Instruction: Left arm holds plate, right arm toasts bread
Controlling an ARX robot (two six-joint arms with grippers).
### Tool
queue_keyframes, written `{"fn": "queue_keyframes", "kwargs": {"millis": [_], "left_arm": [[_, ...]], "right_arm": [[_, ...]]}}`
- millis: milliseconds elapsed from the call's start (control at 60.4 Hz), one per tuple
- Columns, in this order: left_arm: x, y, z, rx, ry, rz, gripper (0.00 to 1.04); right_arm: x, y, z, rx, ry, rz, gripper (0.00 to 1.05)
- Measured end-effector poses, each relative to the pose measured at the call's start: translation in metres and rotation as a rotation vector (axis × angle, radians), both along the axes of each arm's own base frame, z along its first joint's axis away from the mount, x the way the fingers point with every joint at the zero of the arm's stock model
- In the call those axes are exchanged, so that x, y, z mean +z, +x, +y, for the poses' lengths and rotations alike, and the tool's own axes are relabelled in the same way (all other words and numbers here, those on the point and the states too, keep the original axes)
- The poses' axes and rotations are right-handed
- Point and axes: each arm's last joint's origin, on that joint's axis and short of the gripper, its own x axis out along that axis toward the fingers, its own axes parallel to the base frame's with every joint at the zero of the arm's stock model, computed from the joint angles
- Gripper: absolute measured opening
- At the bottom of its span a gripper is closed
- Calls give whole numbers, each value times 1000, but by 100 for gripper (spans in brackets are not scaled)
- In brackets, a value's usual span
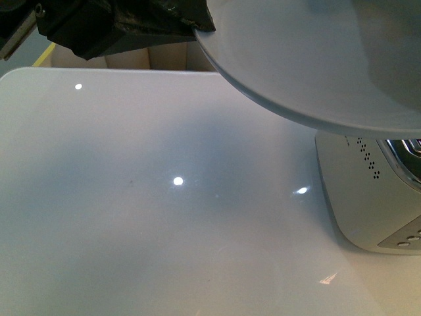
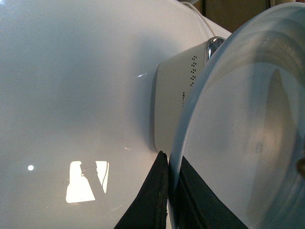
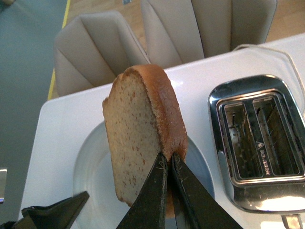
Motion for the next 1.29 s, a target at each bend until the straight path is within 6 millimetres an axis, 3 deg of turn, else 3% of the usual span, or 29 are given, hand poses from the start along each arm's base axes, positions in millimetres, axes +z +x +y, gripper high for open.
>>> {"fn": "queue_keyframes", "kwargs": {"millis": [431, 1027, 1292], "left_arm": [[0, 0, 0, 0, 0, 0, 3], [0, 0, 0, 0, 0, 0, 3], [0, 0, 0, 0, 0, 0, 3]], "right_arm": [[33, -4, -14, -54, -101, -122, 2], [40, -16, -61, -241, -365, -111, 2], [31, -21, -63, -193, -486, -38, 2]]}}
